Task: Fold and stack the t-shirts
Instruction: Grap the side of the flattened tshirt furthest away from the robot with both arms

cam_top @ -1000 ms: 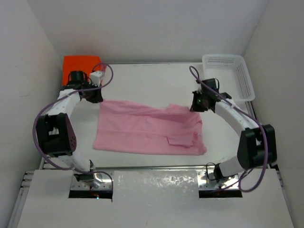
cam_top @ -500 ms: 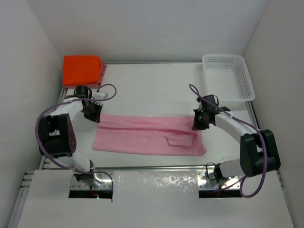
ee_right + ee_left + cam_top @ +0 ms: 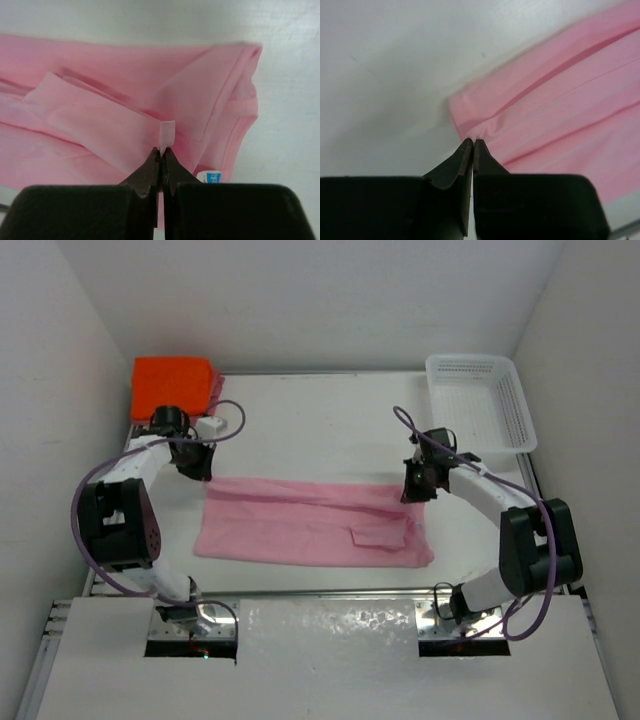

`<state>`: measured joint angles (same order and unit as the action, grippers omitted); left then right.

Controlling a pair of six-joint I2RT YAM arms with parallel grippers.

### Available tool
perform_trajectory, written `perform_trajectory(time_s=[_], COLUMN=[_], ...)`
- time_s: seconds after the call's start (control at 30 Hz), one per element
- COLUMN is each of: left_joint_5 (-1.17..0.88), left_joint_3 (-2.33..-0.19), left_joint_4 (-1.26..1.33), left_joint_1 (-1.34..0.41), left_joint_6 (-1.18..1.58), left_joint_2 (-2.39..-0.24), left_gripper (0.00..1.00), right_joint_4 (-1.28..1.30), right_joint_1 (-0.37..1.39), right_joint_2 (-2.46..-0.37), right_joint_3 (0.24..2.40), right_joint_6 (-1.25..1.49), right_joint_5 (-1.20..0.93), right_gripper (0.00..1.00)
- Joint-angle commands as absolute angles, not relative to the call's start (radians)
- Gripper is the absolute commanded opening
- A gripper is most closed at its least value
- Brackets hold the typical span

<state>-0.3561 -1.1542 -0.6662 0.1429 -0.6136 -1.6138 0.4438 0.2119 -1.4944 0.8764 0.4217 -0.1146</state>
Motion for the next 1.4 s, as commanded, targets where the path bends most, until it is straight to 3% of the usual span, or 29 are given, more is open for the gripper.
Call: perform_trajectory(time_s=[0.0, 0.27, 0.6, 0.63, 0.73, 0.9, 1.0, 1.17, 1.3, 1.37], left_joint_5=[-0.336, -0.312, -0.247, -0.248, -0.233, -0.115, -0.089, -0.362, -0.336, -0.341], left_joint_3=[-1.071, -0.91, -0.959, -0.963, -0.988, -1.026, -1.127, -1.296, -1.24, -1.201], left_joint_4=[-0.707, -0.678, -0.655, -0.661, -0.762, -0.865, -0.913, -0.977, -0.91, -0.888], left_joint_1=[0.144, 0.146, 0.15, 0.15, 0.15, 0.182, 0.193, 0.121, -0.116, -0.138], left_joint_6=[-0.66, -0.765, -0.753, -0.758, -0.79, -0.876, -0.894, -0.824, -0.764, -0.75], left_joint_2=[-1.574, -1.503, -1.572, -1.58, -1.603, -1.543, -1.52, -1.529, -1.574, -1.601], left_gripper=[0.0, 0.0, 0.0, 0.04, 0.32, 0.48, 0.48, 0.47, 0.45, 0.43], right_joint_4=[0.451, 0.423, 0.469, 0.471, 0.466, 0.453, 0.454, 0.466, 0.476, 0.482], right_joint_1=[0.209, 0.21, 0.199, 0.199, 0.198, 0.199, 0.201, 0.199, 0.199, 0.199], right_joint_2=[-1.454, -1.427, -1.427, -1.424, -1.431, -1.434, -1.433, -1.434, -1.431, -1.431], right_joint_3=[0.795, 0.681, 0.735, 0.732, 0.71, 0.68, 0.686, 0.716, 0.718, 0.715], right_joint_6=[0.428, 0.433, 0.396, 0.394, 0.402, 0.411, 0.405, 0.387, 0.388, 0.385], right_joint_5=[-0.136, -0.149, -0.107, -0.112, -0.129, -0.158, -0.16, -0.164, -0.172, -0.175], right_gripper=[0.0, 0.0, 0.0, 0.0, 0.04, 0.16, 0.18, 0.2, 0.21, 0.22])
